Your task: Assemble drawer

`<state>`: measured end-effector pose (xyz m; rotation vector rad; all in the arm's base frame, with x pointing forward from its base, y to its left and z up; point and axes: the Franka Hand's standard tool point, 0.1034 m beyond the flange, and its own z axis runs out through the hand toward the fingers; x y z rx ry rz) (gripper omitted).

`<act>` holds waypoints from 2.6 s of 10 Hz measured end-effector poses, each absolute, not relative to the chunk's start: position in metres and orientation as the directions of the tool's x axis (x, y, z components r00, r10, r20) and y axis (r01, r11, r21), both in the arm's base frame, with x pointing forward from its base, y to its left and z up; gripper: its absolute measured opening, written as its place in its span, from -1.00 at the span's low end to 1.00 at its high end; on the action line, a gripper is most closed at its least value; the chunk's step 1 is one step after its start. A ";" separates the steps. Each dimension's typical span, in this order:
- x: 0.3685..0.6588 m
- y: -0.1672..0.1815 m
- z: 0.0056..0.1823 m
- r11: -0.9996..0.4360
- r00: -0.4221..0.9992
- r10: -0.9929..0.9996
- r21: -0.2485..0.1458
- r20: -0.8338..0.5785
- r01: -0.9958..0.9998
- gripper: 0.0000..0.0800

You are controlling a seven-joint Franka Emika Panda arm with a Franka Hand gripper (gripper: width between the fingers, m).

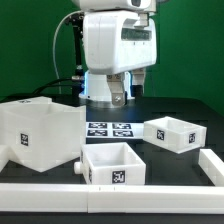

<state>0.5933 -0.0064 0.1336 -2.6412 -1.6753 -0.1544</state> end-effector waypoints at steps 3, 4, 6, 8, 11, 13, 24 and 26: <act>0.593 -0.007 0.134 -0.425 0.420 0.903 0.043 0.096 0.904 0.62; 0.593 -0.007 0.133 -0.425 0.420 0.903 0.042 0.095 0.904 0.62; 0.593 -0.008 0.131 -0.423 0.418 0.904 0.040 0.094 0.905 0.62; 0.589 -0.025 0.118 -0.298 0.293 0.952 0.051 0.085 0.953 0.62; 0.605 -0.049 0.100 -0.244 0.240 0.967 0.039 0.086 0.969 0.62; 0.605 -0.049 0.100 -0.244 0.240 0.967 0.039 0.086 0.969 0.62; 0.612 -0.060 0.067 -0.793 0.796 0.603 -0.066 0.051 0.605 0.62; 0.614 -0.068 0.053 -0.793 0.796 0.603 -0.060 0.053 0.606 0.62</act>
Offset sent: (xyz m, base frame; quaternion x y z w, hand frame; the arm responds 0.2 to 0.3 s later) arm 0.0000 0.0000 0.0000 0.0000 0.0000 0.0000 1.0000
